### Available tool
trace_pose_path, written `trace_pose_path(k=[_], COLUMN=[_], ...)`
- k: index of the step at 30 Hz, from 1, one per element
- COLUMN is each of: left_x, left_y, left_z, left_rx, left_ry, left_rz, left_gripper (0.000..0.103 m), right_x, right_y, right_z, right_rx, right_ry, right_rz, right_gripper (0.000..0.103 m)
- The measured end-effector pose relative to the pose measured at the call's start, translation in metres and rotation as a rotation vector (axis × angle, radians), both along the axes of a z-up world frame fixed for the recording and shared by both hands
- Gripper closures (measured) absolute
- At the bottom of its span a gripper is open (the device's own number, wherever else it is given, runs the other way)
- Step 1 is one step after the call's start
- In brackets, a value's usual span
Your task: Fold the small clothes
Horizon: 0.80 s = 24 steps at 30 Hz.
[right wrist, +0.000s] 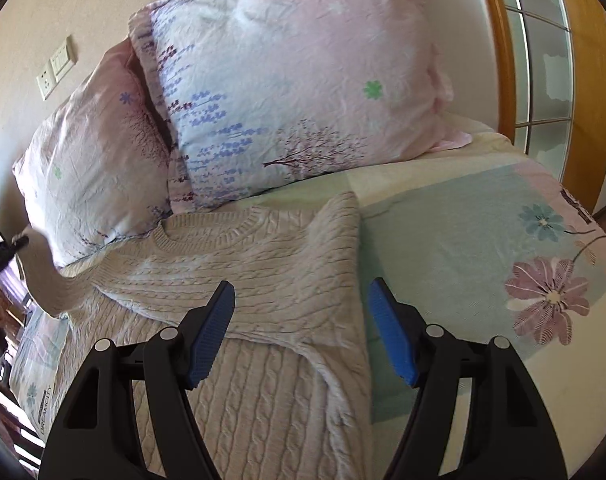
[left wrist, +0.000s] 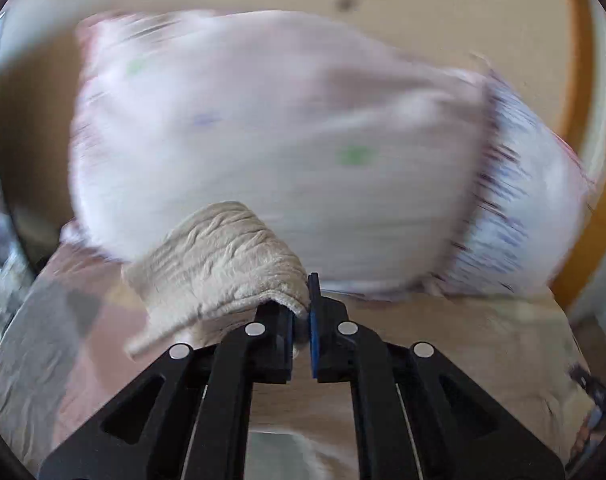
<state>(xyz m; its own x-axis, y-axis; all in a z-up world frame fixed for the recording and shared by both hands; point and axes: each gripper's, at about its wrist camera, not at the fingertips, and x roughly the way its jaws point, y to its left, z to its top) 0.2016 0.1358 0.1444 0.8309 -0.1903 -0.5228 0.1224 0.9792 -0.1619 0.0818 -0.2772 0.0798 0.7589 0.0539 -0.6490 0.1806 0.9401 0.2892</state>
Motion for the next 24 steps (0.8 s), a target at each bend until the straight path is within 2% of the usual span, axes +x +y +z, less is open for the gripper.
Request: trace_pose_path(k=[1, 3, 4, 6, 7, 8, 9, 10, 11, 15, 17, 18, 19, 21, 23, 24], left_x=[-0.002, -0.004, -0.004, -0.011, -0.017, -0.027, -0.037, -0.046, -0.059, -0.1, -0.126, -0.138, -0.152, -0.183, -0.205, -0.214], left_y=[-0.04, -0.128, -0.16, -0.184, -0.182, -0.169, -0.15, -0.13, -0.103, -0.026, 0.002, 0.012, 0.019, 0.028, 0.025, 0.021], left_z=[0.0, -0.016, -0.029, -0.051, -0.058, -0.062, -0.064, -0.065, -0.071, -0.104, -0.119, -0.128, -0.134, -0.137, -0.141, -0.144], left_rx=[0.005, 0.018, 0.06, 0.124, 0.132, 0.129, 0.119, 0.103, 0.077, -0.023, -0.091, -0.132, -0.179, -0.23, -0.307, -0.347], left_ry=[-0.003, 0.04, 0.081, 0.135, 0.15, 0.154, 0.153, 0.156, 0.176, 0.313, 0.372, 0.394, 0.407, 0.367, 0.362, 0.37], left_rz=[-0.111, -0.355, -0.42, -0.465, -0.475, -0.462, -0.434, -0.397, -0.341, -0.199, -0.153, -0.138, -0.134, -0.14, -0.171, -0.189], left_gripper=[0.095, 0.078, 0.063, 0.061, 0.061, 0.056, 0.05, 0.04, 0.038, 0.038, 0.04, 0.04, 0.043, 0.046, 0.056, 0.059], right_x=[-0.002, -0.002, -0.004, -0.015, -0.026, -0.037, -0.052, -0.062, -0.072, -0.108, -0.123, -0.132, -0.139, -0.152, -0.166, -0.172], right_y=[-0.002, -0.004, -0.004, -0.009, -0.013, -0.017, -0.021, -0.024, -0.027, -0.034, -0.03, -0.026, -0.021, -0.012, -0.002, 0.002], right_z=[-0.002, -0.008, -0.011, -0.014, -0.014, -0.013, -0.015, -0.017, -0.022, -0.052, -0.053, -0.053, -0.054, -0.062, -0.065, -0.066], right_rx=[0.015, 0.045, 0.068, 0.107, 0.125, 0.123, 0.116, 0.121, 0.138, 0.325, 0.35, 0.374, 0.42, 0.535, 0.589, 0.612], right_ry=[0.007, 0.033, 0.049, 0.078, 0.084, 0.091, 0.108, 0.123, 0.141, 0.241, 0.217, 0.217, 0.222, 0.243, 0.249, 0.253], right_rz=[-0.001, 0.005, 0.013, 0.017, 0.024, 0.025, 0.021, 0.021, 0.022, 0.052, 0.061, 0.076, 0.102, 0.158, 0.19, 0.206], right_gripper=[0.032, 0.032, 0.032, 0.032, 0.032, 0.032, 0.032, 0.032, 0.033, 0.046, 0.049, 0.055, 0.058, 0.072, 0.08, 0.089])
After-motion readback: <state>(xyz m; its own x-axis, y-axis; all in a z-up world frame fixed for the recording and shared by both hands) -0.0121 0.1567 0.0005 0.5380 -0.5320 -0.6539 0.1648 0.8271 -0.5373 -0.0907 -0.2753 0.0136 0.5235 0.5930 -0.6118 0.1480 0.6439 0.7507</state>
